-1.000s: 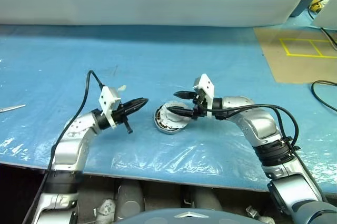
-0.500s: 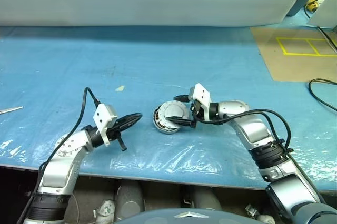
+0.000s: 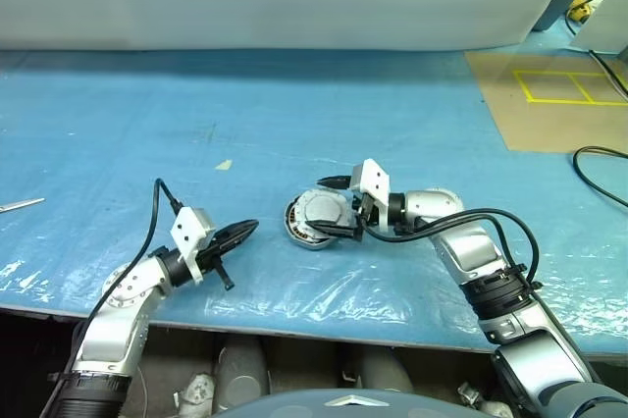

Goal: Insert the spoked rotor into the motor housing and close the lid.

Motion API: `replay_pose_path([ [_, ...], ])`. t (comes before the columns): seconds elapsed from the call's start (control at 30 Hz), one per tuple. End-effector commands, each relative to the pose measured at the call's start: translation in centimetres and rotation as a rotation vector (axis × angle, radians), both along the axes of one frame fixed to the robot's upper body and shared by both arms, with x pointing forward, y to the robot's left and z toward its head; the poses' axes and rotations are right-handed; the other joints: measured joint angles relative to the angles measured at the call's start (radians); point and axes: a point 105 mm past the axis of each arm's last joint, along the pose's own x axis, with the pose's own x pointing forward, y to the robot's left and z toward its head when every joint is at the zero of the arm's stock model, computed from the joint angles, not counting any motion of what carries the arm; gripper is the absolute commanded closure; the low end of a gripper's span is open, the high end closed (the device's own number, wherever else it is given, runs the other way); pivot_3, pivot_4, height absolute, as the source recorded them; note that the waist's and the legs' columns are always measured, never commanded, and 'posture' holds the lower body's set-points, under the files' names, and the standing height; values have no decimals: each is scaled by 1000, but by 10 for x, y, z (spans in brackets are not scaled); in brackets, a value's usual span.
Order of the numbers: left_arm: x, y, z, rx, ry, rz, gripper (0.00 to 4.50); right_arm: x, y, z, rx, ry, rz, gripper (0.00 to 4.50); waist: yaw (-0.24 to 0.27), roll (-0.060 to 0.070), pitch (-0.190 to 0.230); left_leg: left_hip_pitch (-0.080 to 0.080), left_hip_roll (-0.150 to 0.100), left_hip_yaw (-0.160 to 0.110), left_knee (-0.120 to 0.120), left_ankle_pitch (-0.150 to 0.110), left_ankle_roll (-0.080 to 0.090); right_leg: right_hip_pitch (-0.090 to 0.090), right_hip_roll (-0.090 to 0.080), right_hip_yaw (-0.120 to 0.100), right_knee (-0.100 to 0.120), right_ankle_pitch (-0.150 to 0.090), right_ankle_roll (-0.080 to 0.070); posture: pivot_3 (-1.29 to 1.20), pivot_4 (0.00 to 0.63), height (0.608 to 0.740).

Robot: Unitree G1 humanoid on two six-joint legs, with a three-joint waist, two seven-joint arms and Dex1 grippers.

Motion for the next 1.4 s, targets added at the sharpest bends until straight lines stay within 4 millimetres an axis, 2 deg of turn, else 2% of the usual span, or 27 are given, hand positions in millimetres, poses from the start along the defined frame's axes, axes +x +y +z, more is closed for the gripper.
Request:
replay_pose_path([
  [0.03,1,-4,7,-1,-28,-13,4500,-5,1,-7,-43,18,37,30,0,0,0,0,0,0,0,0,0,0,0,0,0,0,0,0,150,740],
  [0.13,1,-8,6,0,-24,-23,4500,-3,-1,-16,-83,30,24,643,-1,0,0,0,0,0,1,0,0,0,0,0,1,0,0,0,150,740],
  [0.23,2,-9,4,2,-23,-21,4500,3,0,-16,-90,17,4,1526,-2,0,-1,2,0,1,1,0,0,0,0,2,2,0,0,0,150,740],
  [0.4,4,-8,1,2,-20,-7,4500,7,6,-3,-56,-8,1,1527,-13,0,-1,4,0,3,1,0,0,0,0,4,5,0,0,0,150,740],
  [0.57,4,-7,-1,3,-15,0,4500,-4,23,20,36,4,83,1527,-20,0,-1,4,0,3,1,0,1,0,0,4,5,0,0,0,150,740],
  [0.63,5,-7,-1,3,-15,3,4500,-5,28,22,21,0,93,1527,-24,0,-1,4,0,3,1,0,0,-1,1,5,5,0,0,0,150,740],
  [1.03,6,-8,0,3,-15,7,4500,5,30,-15,-171,-16,8,1527,-24,-1,-1,3,0,3,2,0,0,-1,1,6,5,0,0,0,150,740],
  [1.17,6,-7,-1,3,-13,10,4500,2,35,-20,-150,43,-16,1527,-26,-1,-1,7,0,4,2,0,0,1,1,6,6,0,0,0,150,740],
  [1.3,8,-8,-2,4,-13,7,4500,-10,43,-14,-87,127,24,1527,-25,-1,-1,11,0,4,1,-1,1,3,1,7,6,0,0,0,150,740],
  [1.4,9,-8,-3,6,-13,4,4500,-13,44,-20,-120,150,19,1527,-25,-1,-1,11,0,5,0,0,0,3,1,8,6,0,0,0,150,740],
])
